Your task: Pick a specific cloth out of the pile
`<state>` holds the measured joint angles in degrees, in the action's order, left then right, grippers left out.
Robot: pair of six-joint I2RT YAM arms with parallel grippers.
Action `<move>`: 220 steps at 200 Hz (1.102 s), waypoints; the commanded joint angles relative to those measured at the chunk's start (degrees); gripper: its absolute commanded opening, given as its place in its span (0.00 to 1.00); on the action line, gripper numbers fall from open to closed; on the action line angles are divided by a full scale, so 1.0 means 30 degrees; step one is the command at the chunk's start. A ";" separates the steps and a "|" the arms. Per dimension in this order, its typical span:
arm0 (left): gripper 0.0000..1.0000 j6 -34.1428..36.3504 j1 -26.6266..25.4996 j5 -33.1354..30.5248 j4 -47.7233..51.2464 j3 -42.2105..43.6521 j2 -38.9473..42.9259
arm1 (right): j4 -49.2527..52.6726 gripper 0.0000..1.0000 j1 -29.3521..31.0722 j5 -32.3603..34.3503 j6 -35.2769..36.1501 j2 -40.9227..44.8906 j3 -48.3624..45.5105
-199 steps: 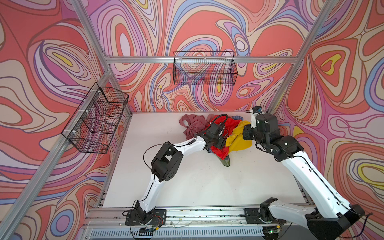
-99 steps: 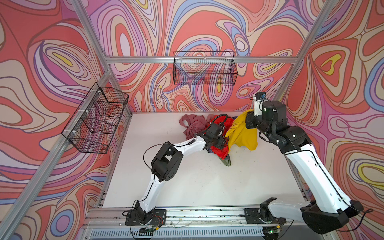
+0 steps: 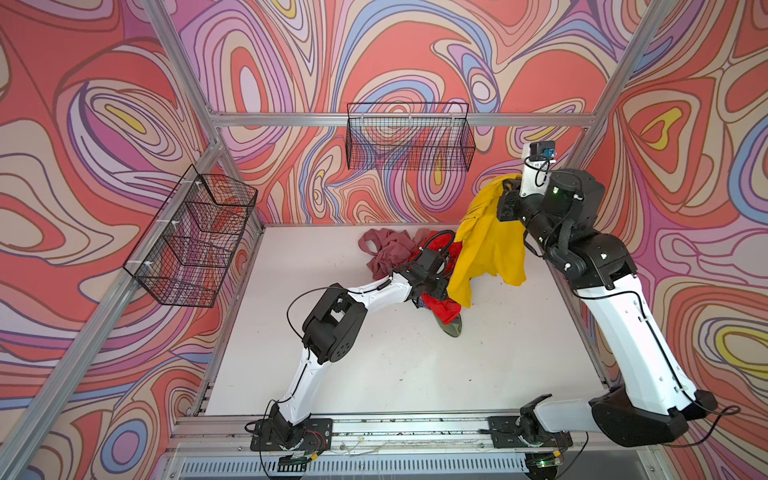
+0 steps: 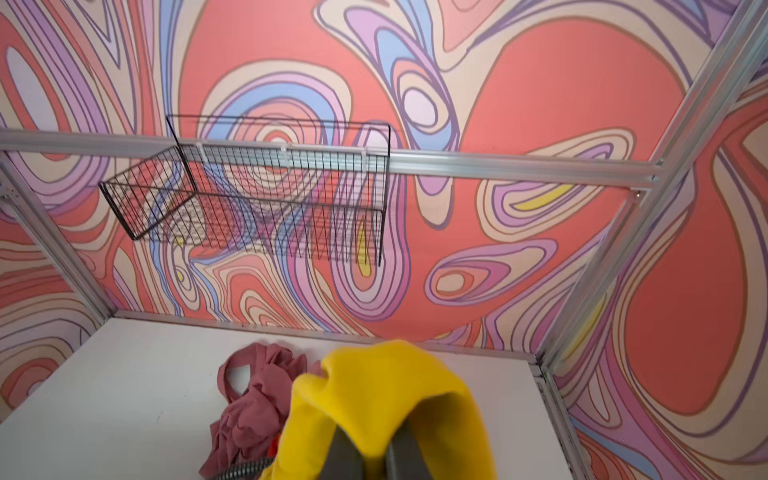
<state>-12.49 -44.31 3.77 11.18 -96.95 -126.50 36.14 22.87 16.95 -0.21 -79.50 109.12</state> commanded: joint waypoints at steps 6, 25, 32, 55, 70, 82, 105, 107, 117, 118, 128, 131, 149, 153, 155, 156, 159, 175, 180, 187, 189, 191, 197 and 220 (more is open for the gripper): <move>0.76 -0.0549 0.0182 -0.0089 0.1736 0.0978 -0.0422 | -0.1646 0.00 -0.0081 -0.1026 -0.0105 -0.0872 0.0634; 0.77 -0.0849 0.0182 -0.0060 0.1478 0.1251 0.0013 | -0.1894 0.00 -0.0085 -0.1612 -0.0636 -0.1102 -0.0107; 0.79 -0.1027 0.0182 -0.0085 0.1536 0.1311 0.0260 | -0.2123 0.00 -0.0078 -0.1768 -0.0890 -0.1110 -0.0710; 0.84 -0.1589 0.0182 -0.0238 0.1453 0.2139 0.1806 | -0.3341 0.00 -0.0066 -0.2307 -0.1813 -0.0632 -0.3762; 0.87 -0.1949 0.0182 -0.0662 0.0706 0.2930 0.2955 | -0.4338 0.00 -0.0071 -0.2450 -0.2380 -0.0247 -0.5958; 0.89 -0.2103 0.0182 -0.1099 0.0813 0.3329 0.3769 | -0.5032 0.00 -0.0088 -0.2650 -0.2805 0.0092 -0.7780; 0.90 -0.2406 0.0182 -0.1853 0.1080 0.4077 0.5235 | -0.6265 0.00 -0.0082 -0.2605 -0.3701 0.0732 -1.0635; 0.90 -0.2437 0.0182 -0.1948 0.1086 0.4155 0.5379 | -0.6331 0.00 -0.0084 -0.2648 -0.3781 0.0745 -1.0830; 0.91 -0.2593 0.0182 -0.2290 0.1140 0.4573 0.6040 | -0.6654 0.00 -0.0106 -0.2941 -0.4209 0.0870 -1.1762; 0.91 -0.2613 0.0182 -0.2315 0.1138 0.4587 0.6115 | -0.6699 0.00 -0.0115 -0.2992 -0.4238 0.0868 -1.1866; 0.91 -0.2705 0.0182 -0.2682 0.1165 0.4996 0.6746 | -0.6999 0.00 -0.0095 -0.3245 -0.4534 0.0904 -1.2699; 0.91 -0.2734 0.0182 -0.2783 0.1162 0.5119 0.6922 | -0.7069 0.00 -0.0095 -0.3262 -0.4644 0.0890 -1.2870; 0.91 -0.2794 0.0213 -0.3221 0.1722 0.5872 0.8108 | -0.7408 0.00 -0.0099 -0.3343 -0.5025 0.0640 -1.3995; 0.91 -0.2781 0.0215 -0.3273 0.1688 0.6096 0.8380 | -0.7467 0.00 -0.0095 -0.3354 -0.5098 0.0591 -1.4187; 0.91 -0.2743 0.0219 -0.3270 0.1633 0.6212 0.8524 | -0.7496 0.00 -0.0110 -0.3326 -0.5141 0.0578 -1.4274; 0.91 -0.2747 0.0215 -0.3274 0.1619 0.6271 0.8587 | -0.7516 0.00 -0.0117 -0.3316 -0.5173 0.0561 -1.4294; 0.91 -0.2728 0.0219 -0.3186 0.1556 0.6461 0.8807 | -0.7573 0.00 -0.0131 -0.3307 -0.5244 0.0510 -1.4424; 0.90 -0.2341 0.0230 -0.1892 0.0443 0.7697 0.9851 | -0.7933 0.00 -0.0216 -0.3379 -0.5543 0.0457 -1.4953; 0.89 -0.2163 0.0229 -0.1142 -0.0020 0.8117 1.0119 | -0.8029 0.00 -0.0256 -0.3429 -0.5582 0.0483 -1.5045; 0.88 -0.2075 0.0223 -0.0089 -0.0656 0.8663 1.0404 | -0.8089 0.00 -0.0314 -0.3453 -0.5591 0.0504 -1.5052; 0.88 -0.2076 0.0199 0.0207 -0.0828 0.8810 1.0473 | -0.8098 0.00 -0.0311 -0.3453 -0.5587 0.0505 -1.5069; 0.87 -0.2076 0.0208 0.0493 -0.1002 0.8934 1.0527 | -0.8086 0.00 -0.0303 -0.3445 -0.5593 0.0513 -1.5044; 0.87 -0.2220 0.0182 0.1255 -0.1528 0.9270 1.0651 | -0.8079 0.00 -0.0335 -0.3439 -0.5585 0.0533 -1.4995; 0.85 -0.2711 -0.0175 0.3105 -0.3290 0.9808 1.0601 | -0.8033 0.00 -0.0502 -0.3462 -0.5585 0.0749 -1.4870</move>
<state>-19.70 -43.92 4.82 8.45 -69.12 -94.91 12.75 21.98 7.14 -16.01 -78.59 64.71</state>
